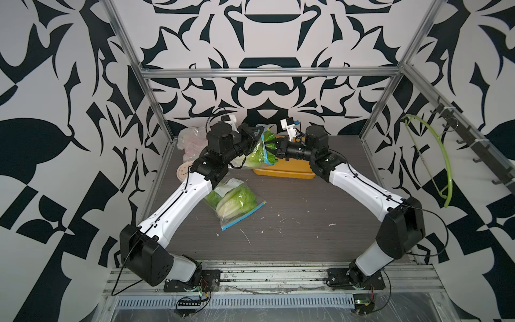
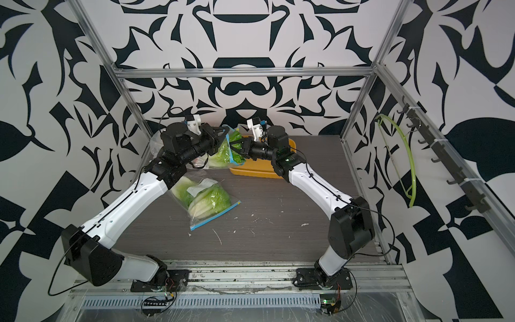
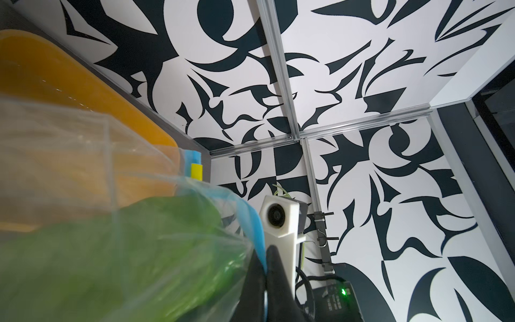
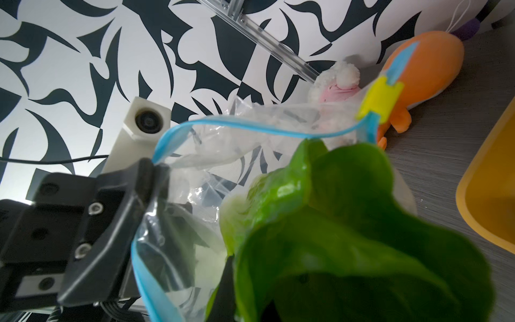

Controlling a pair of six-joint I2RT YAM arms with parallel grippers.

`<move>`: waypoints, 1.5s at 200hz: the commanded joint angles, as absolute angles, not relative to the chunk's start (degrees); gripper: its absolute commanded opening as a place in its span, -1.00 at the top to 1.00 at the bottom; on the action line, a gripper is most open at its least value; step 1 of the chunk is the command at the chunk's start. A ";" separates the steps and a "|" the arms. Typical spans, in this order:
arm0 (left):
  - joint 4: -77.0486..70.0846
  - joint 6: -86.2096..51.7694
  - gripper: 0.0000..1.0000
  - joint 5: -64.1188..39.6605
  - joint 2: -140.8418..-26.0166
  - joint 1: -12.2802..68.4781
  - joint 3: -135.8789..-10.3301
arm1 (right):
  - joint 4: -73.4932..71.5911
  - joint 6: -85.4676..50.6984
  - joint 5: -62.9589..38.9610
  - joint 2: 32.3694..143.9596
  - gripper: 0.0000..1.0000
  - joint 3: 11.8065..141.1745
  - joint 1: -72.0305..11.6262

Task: Put the chinese cabbages into a zipper bag and zip it
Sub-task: Place the Chinese cabbage in the zipper food storage bag.

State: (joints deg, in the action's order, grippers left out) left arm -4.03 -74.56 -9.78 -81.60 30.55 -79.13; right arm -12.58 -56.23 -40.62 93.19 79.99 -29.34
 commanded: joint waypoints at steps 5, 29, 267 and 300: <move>-8.54 -76.38 1.00 -9.97 -81.70 30.46 -78.16 | -27.28 -63.87 -37.59 92.20 1.00 80.07 -28.98; -11.74 -78.03 1.00 -8.97 -81.43 30.48 -76.54 | -24.04 -61.48 -35.38 92.94 1.00 81.30 -30.81; -15.81 -78.49 1.00 -11.60 -83.58 30.25 -76.21 | 38.72 -30.17 -20.65 82.90 0.01 90.21 -25.05; -15.73 -78.23 1.00 -11.80 -83.50 30.33 -75.68 | 37.08 -30.24 -20.32 84.98 0.07 91.70 -25.05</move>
